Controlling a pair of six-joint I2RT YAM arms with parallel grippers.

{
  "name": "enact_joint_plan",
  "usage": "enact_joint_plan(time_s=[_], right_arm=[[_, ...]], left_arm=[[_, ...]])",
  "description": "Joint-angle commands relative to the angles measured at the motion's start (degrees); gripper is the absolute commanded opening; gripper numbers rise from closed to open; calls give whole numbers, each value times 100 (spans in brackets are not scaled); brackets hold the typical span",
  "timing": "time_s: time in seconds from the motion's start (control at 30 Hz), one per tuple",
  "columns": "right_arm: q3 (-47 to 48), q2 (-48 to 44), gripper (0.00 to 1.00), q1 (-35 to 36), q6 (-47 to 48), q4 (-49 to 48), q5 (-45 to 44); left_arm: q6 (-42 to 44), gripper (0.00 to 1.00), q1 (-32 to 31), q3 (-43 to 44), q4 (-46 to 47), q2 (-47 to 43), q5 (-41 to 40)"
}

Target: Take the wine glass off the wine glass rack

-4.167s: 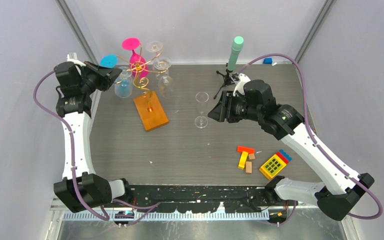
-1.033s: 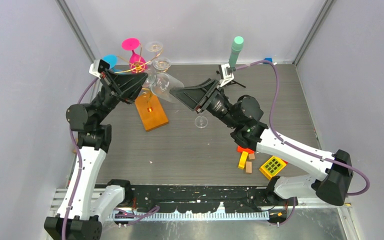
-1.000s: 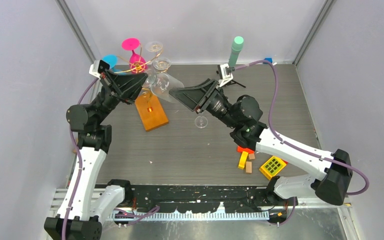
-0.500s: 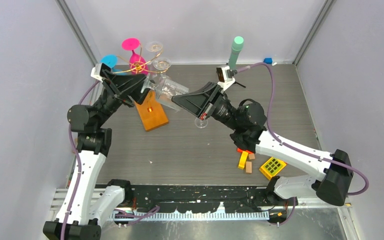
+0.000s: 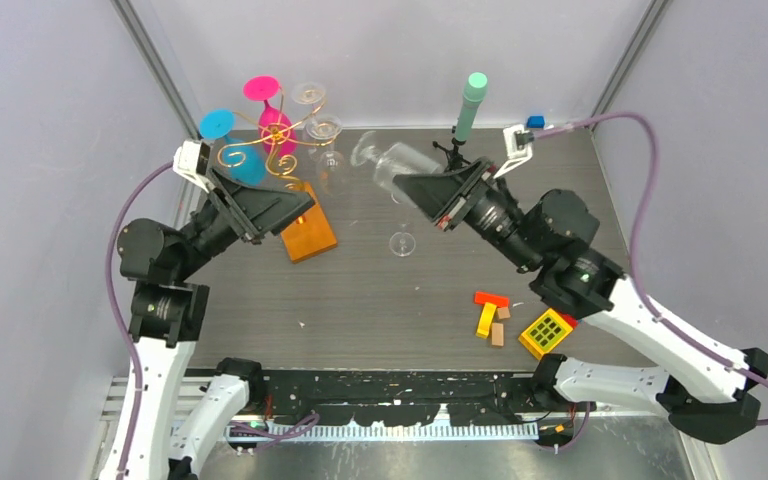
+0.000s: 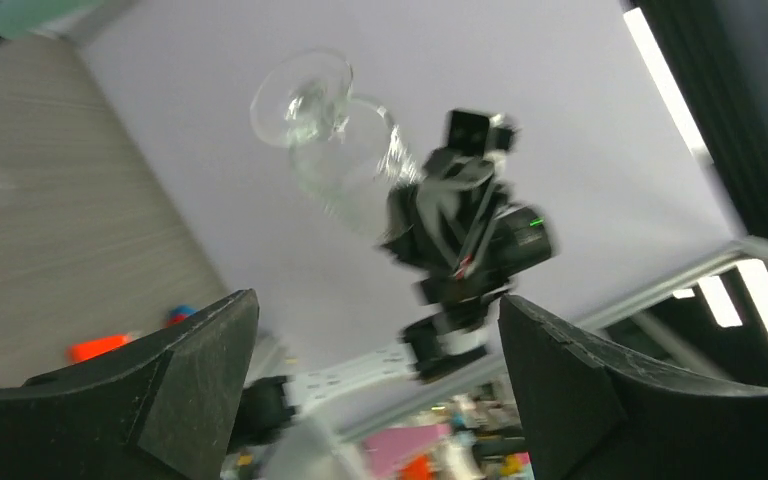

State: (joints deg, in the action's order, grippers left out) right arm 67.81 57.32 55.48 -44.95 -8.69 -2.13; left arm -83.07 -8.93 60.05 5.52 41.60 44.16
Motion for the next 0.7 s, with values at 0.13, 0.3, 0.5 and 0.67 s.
enact_joint_plan(time_s=[0.13, 0.3, 0.5, 0.67], right_arm=[[1953, 286, 0, -47, 1849, 4118, -4002], [2658, 1067, 0, -366, 1950, 5663, -4506], [2770, 1772, 0, -1752, 1853, 6184, -2421], [2404, 2326, 0, -2481, 1991, 6114, -1024]], left_arm=[[4713, 95, 5, 1009, -3887, -269, -493], [5887, 95, -16, 1097, -4808, -272, -929], [6101, 95, -80, 869, -4986, -275, -1091], [6190, 95, -113, 757, -5072, -276, -1262]])
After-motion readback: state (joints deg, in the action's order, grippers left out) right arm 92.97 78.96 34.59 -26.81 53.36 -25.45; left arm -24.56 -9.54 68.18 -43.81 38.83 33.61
